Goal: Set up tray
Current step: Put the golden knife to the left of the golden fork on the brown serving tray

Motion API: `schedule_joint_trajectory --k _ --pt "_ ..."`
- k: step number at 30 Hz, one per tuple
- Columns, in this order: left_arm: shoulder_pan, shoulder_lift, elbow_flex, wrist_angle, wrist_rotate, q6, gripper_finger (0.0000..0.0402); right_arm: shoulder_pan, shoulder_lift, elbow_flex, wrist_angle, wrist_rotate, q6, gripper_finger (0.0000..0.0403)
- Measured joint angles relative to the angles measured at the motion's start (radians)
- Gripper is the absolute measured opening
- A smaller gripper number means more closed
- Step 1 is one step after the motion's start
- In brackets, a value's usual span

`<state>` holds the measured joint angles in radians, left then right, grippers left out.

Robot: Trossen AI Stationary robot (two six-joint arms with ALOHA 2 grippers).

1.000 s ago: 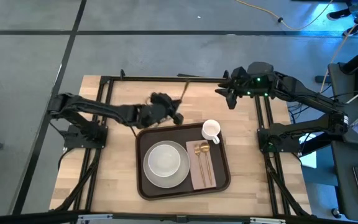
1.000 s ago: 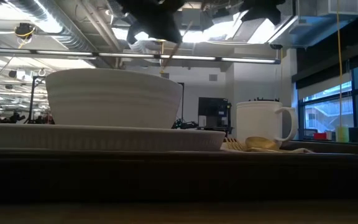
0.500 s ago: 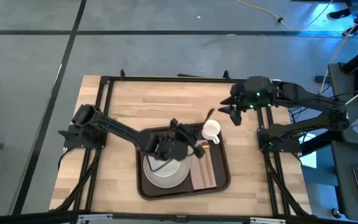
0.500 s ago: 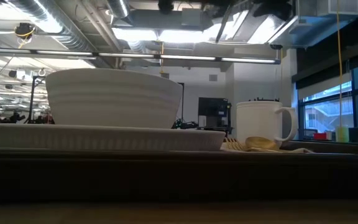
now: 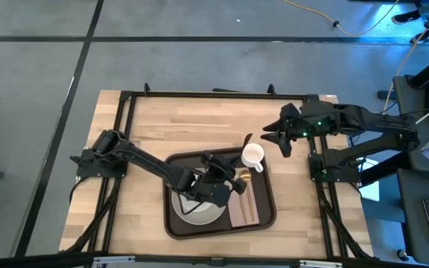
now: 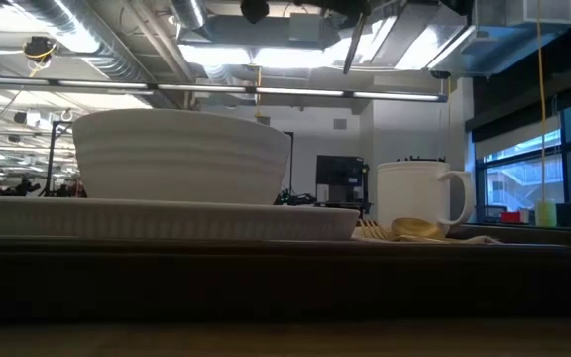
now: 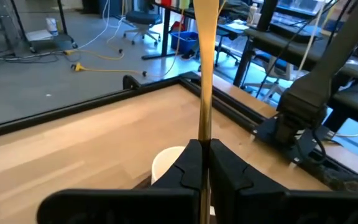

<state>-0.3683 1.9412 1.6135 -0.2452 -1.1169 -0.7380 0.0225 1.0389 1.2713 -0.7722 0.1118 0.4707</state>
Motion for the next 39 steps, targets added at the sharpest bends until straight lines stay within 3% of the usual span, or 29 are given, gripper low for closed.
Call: schedule_joint_trajectory --k 5,16,20,29,39 --pt "0.01 0.002 0.0 0.005 0.009 0.015 0.0004 0.021 0.025 0.0 0.095 0.0 -0.002 0.0169" --pt "0.01 0.002 0.0 0.021 0.009 0.018 0.0003 0.021 0.108 0.0 0.134 0.001 -0.059 0.0166" --pt "0.01 0.002 0.0 0.025 0.004 0.018 0.0003 0.021 0.113 0.0 0.136 0.001 -0.078 0.0133" --pt "0.01 0.002 0.0 0.025 0.001 0.019 0.0001 0.021 0.113 0.0 0.179 -0.011 -0.134 0.001" --pt "0.017 0.002 0.0 0.026 0.021 0.018 0.0 0.021 0.114 0.0 0.17 0.0 -0.161 0.0002"
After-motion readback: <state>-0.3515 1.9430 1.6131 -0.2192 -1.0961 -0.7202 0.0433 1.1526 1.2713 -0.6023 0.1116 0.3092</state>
